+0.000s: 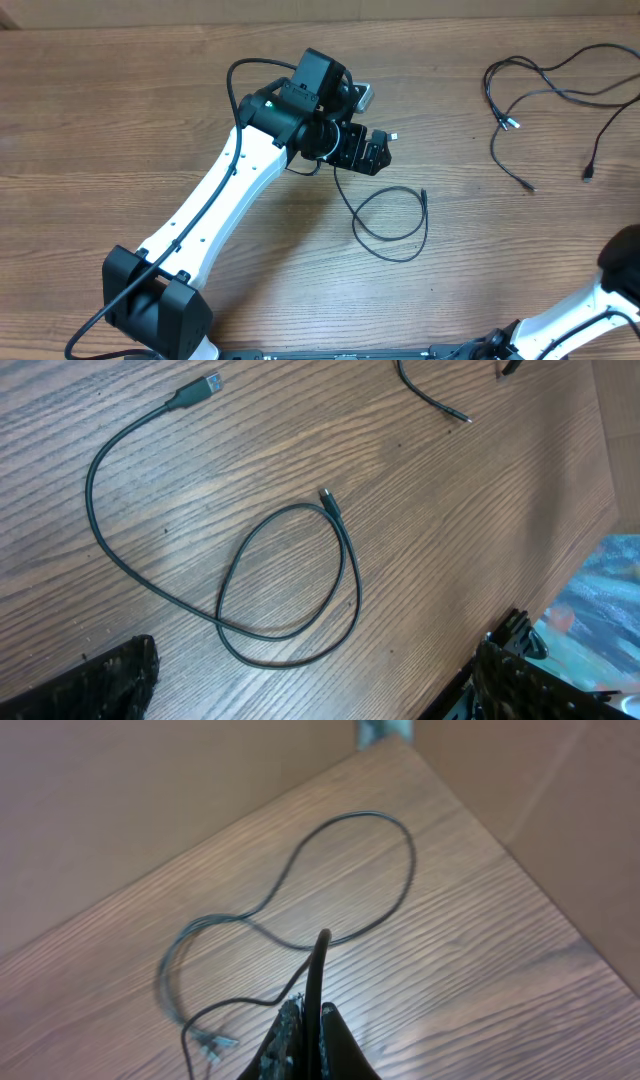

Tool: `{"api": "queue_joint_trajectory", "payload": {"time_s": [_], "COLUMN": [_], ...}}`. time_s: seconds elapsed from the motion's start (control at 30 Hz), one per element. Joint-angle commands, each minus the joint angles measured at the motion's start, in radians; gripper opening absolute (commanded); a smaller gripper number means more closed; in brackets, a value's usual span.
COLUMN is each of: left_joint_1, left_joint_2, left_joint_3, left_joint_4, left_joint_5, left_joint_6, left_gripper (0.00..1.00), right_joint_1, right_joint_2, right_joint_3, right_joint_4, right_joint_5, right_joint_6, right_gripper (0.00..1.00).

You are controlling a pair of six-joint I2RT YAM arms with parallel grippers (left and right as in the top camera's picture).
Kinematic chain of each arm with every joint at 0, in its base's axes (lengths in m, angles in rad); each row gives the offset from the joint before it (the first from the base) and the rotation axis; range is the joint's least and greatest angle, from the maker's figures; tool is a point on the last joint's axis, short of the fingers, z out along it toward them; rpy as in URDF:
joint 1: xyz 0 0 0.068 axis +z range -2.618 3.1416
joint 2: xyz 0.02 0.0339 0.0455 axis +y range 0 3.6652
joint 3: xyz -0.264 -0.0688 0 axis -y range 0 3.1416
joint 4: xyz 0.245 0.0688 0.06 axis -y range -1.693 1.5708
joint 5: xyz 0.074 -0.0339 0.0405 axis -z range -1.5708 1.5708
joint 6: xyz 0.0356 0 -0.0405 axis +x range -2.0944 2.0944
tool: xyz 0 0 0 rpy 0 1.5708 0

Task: Untangle cables

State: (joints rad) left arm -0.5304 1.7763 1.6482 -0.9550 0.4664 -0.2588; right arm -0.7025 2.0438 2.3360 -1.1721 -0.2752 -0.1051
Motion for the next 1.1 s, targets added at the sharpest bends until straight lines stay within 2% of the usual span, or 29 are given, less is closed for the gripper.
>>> {"api": "queue_joint_trajectory", "payload": {"time_s": [0.0, 0.4, 0.6, 0.67, 0.73, 0.77, 0.8, 0.83, 0.87, 0.9, 1.07], "left_joint_1": [0.001, 0.001, 0.001, 0.001, 0.001, 0.001, 0.001, 0.001, 0.001, 0.001, 0.001], "left_joint_2": [-0.011, -0.011, -0.011, -0.011, -0.011, -0.011, -0.011, -0.011, -0.011, -0.011, -0.011], "left_joint_3": [0.010, 0.010, 0.010, 0.010, 0.010, 0.010, 0.010, 0.010, 0.010, 0.010, 0.010], "left_joint_4": [-0.002, -0.002, -0.002, -0.002, -0.002, -0.002, -0.002, -0.002, -0.002, -0.002, -0.002], "left_joint_5": [-0.006, -0.006, -0.006, -0.006, -0.006, -0.006, -0.006, -0.006, -0.006, -0.006, -0.006], "left_joint_6": [0.016, 0.016, 0.016, 0.016, 0.016, 0.016, 0.016, 0.016, 0.016, 0.016, 0.016], "left_gripper": [1.00, 1.00, 1.00, 1.00, 1.00, 1.00, 1.00, 1.00, 1.00, 0.99, 1.00], "right_joint_1": [-0.046, -0.151, -0.189, -0.200, -0.211, -0.215, -0.219, -0.222, -0.226, -0.229, -0.236], "right_joint_2": [0.058, 0.277, 0.374, 0.396, 0.415, 0.419, 0.423, 0.424, 0.424, 0.424, 0.423], "right_joint_3": [0.018, -0.014, -0.026, -0.026, -0.026, -0.026, -0.026, -0.026, -0.026, -0.026, -0.026], "right_joint_4": [0.041, 0.220, 0.254, 0.258, 0.260, 0.260, 0.259, 0.259, 0.259, 0.260, 0.253], "right_joint_5": [-0.019, -0.014, -0.006, -0.006, -0.006, -0.008, -0.008, -0.012, -0.029, -0.048, -0.122], "right_joint_6": [0.005, 0.026, 0.026, 0.026, 0.026, 0.027, 0.027, 0.027, 0.027, 0.027, 0.027], "right_gripper": [0.04, 0.04, 0.04, 0.14, 0.29, 0.39, 0.50, 0.66, 0.87, 0.99, 1.00]}}
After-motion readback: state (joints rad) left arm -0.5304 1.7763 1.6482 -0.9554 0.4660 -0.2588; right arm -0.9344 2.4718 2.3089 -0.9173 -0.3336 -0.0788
